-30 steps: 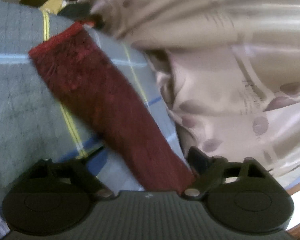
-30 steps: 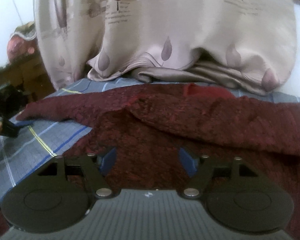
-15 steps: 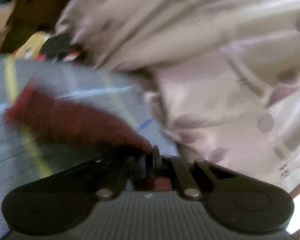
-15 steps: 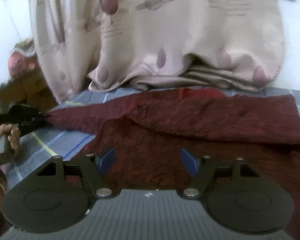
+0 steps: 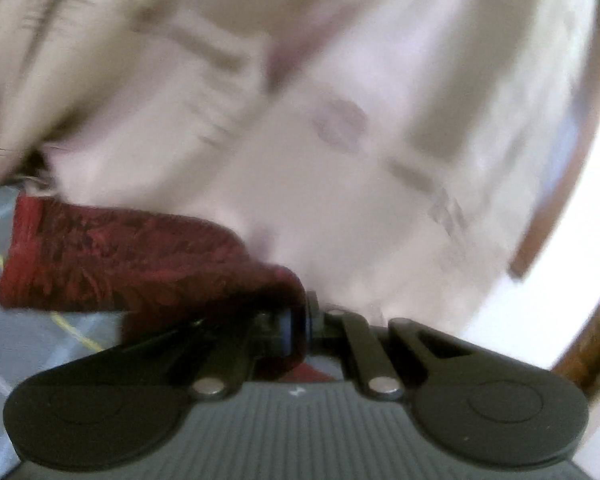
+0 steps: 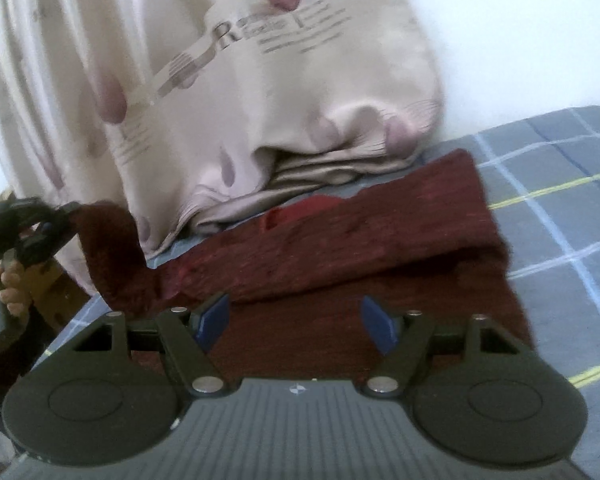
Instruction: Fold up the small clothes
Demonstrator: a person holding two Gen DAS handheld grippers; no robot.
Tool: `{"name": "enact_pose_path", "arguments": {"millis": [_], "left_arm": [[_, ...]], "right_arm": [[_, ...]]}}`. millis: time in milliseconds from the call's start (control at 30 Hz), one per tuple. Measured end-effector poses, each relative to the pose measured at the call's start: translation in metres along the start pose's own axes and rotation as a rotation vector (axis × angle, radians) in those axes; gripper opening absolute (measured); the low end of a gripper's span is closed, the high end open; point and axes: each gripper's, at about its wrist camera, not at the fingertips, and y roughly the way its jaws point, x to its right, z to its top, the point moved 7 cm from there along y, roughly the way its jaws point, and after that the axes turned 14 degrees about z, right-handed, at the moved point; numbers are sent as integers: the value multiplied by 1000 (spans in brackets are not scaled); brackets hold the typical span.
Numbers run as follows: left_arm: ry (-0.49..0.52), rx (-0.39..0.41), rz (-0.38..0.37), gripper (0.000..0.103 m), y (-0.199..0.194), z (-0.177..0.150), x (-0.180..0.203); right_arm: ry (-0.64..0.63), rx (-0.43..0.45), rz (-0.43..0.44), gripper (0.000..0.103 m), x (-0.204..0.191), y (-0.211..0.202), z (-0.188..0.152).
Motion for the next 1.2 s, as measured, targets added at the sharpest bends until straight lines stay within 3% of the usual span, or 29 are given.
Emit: {"name": "enact_pose_path", "arguments": {"millis": [200, 433, 567, 600, 633, 700, 733, 833, 900, 1033, 1200], "left_arm": [[124, -123, -38, 6, 41, -69, 61], [312, -237, -26, 7, 73, -145, 98], [417, -202, 25, 21, 73, -171, 105], [441, -186, 41, 39, 71, -177, 105], [465, -163, 50, 64, 68, -182, 106], [517, -75, 66, 88, 63, -190, 113], [544, -24, 77, 93, 58, -192, 117], [639, 57, 93, 96, 46, -203, 128], [702, 82, 63, 97, 37, -207, 137], [750, 65, -51, 97, 2, -214, 144], [784, 66, -117, 97, -47, -218, 139]], "right_arm": [[31, 24, -7, 73, 19, -17, -1], [63, 31, 4, 73, 35, -27, -3], [55, 31, 14, 73, 36, -28, 0], [39, 24, 20, 73, 35, -25, 4], [25, 20, 28, 73, 34, -24, 8], [-26, 10, 55, 73, 27, -17, 24], [-60, -3, 69, 74, 23, -13, 33], [-170, -71, 172, 74, -1, 6, 68], [-247, -111, 221, 74, -17, 21, 92], [-351, -145, 207, 74, -36, 48, 128], [-382, -219, 230, 74, -52, 77, 131]]}}
